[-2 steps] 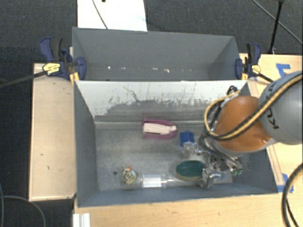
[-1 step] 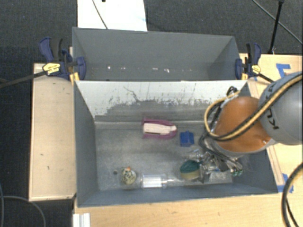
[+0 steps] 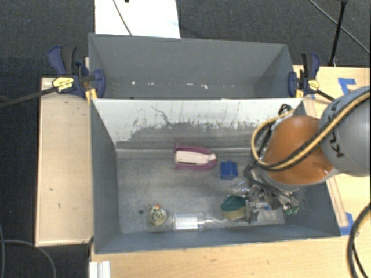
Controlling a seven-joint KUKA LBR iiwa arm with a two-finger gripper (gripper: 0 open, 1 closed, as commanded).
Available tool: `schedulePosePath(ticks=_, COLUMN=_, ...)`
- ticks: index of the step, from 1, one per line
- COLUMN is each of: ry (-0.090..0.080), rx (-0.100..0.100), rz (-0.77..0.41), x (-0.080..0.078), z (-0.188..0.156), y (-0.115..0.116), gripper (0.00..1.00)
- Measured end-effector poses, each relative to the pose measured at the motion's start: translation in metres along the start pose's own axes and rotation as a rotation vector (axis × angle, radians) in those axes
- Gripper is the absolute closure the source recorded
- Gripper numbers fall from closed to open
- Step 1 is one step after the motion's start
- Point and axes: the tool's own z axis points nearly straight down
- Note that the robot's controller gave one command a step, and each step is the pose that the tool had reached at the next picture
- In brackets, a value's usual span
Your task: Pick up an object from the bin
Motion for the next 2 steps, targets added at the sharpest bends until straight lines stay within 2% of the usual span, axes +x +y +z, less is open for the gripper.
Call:
schedulePosePath(ticks=1, ry=-0.002, rx=0.001, rz=-0.001, x=-0.001, z=-0.032, y=0.0, gripper=1.0)
schedulePosePath(ticks=2, ry=-0.003, rx=0.002, rz=0.003, x=-0.002, z=-0.08, y=-0.001, gripper=1.0)
